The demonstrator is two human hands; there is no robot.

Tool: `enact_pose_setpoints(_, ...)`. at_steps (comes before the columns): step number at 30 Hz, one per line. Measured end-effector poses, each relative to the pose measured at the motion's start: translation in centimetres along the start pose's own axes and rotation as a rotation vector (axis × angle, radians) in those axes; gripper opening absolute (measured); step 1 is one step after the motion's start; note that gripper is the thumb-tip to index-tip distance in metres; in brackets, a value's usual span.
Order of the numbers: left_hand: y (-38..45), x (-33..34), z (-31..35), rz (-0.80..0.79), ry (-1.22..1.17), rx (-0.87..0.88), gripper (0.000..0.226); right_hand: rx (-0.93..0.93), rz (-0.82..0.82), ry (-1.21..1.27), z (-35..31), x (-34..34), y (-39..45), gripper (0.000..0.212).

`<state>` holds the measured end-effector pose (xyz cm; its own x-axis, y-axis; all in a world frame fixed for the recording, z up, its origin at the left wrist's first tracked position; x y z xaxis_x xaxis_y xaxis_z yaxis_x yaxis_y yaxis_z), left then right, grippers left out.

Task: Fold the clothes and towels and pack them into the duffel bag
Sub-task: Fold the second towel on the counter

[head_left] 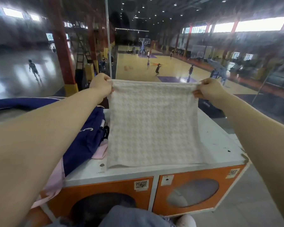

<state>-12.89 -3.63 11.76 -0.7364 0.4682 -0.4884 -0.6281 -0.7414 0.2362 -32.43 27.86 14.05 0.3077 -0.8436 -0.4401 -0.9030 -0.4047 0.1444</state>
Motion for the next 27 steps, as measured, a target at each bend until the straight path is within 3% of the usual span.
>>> enact_pose_setpoints(8, -3.8, -0.1, -3.9, -0.142, -0.088, 0.034, 0.012, -0.021, -0.041, 0.040, 3.8, 0.2, -2.3, 0.010)
enact_pose_setpoints(14, -11.1, -0.6, -6.4, -0.201, 0.135, 0.233, 0.007, 0.000, -0.091, 0.016, 8.0, -0.7, -7.1, 0.014)
enact_pose_setpoints(17, -14.6, 0.2, -7.4, -0.294, 0.225, 0.331, 0.013, 0.028, -0.093, -0.071, 10.5, -1.0, -8.9, 0.010)
enact_pose_setpoints(21, -17.4, 1.1, -9.9, -0.420, 0.290, 0.334, 0.027, 0.044, -0.141, -0.240, 12.9, -0.5, -11.3, 0.010)
enact_pose_setpoints(27, -18.8, 1.4, -12.9, -0.518, 0.405, 0.467, 0.015, -0.022, -0.201, -0.456, 14.9, 0.2, -13.4, 0.021)
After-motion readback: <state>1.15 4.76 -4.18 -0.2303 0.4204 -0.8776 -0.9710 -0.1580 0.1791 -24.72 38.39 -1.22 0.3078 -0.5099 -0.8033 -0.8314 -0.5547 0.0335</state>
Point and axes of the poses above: each hand's wrist, its own y-axis towards the middle knuckle, its own x-axis out of the palm, z = x × y, the point moved 1 cm from there along y, towards the middle knuckle, and after that the axes turned 5 degrees about -z, right-handed, at the moved point
